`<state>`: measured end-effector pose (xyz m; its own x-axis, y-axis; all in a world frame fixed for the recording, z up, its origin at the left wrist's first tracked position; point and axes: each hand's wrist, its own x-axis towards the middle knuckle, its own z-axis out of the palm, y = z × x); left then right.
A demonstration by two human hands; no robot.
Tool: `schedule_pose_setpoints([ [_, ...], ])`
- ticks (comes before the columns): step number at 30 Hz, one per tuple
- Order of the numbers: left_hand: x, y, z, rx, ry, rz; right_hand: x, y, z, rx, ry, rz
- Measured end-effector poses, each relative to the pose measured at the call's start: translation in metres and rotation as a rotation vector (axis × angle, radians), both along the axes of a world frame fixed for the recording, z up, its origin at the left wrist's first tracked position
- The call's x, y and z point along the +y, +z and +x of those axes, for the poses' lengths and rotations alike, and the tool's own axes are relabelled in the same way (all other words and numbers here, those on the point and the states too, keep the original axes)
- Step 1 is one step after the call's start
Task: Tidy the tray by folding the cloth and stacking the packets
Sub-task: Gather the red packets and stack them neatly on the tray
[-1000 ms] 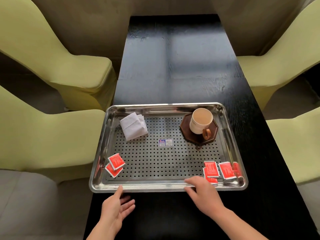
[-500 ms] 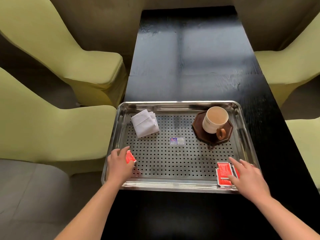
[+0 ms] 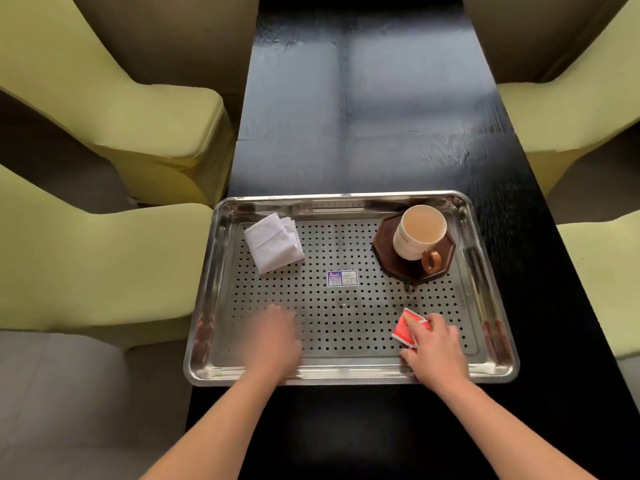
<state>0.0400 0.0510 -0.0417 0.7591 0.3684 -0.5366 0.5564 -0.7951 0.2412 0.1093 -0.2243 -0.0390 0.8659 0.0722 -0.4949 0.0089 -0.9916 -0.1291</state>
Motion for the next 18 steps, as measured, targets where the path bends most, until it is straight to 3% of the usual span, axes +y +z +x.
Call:
schedule_pose_setpoints([
  [11,-0.059,0.0,0.003,-0.068,-0.166,-0.118,0.042,-0.008,-0.012,-0.023,0.194,0.096],
  [18,-0.023,-0.003,-0.01,-0.133,-0.039,-0.171,0.029,-0.008,-0.005,-0.079,-0.005,0.187],
])
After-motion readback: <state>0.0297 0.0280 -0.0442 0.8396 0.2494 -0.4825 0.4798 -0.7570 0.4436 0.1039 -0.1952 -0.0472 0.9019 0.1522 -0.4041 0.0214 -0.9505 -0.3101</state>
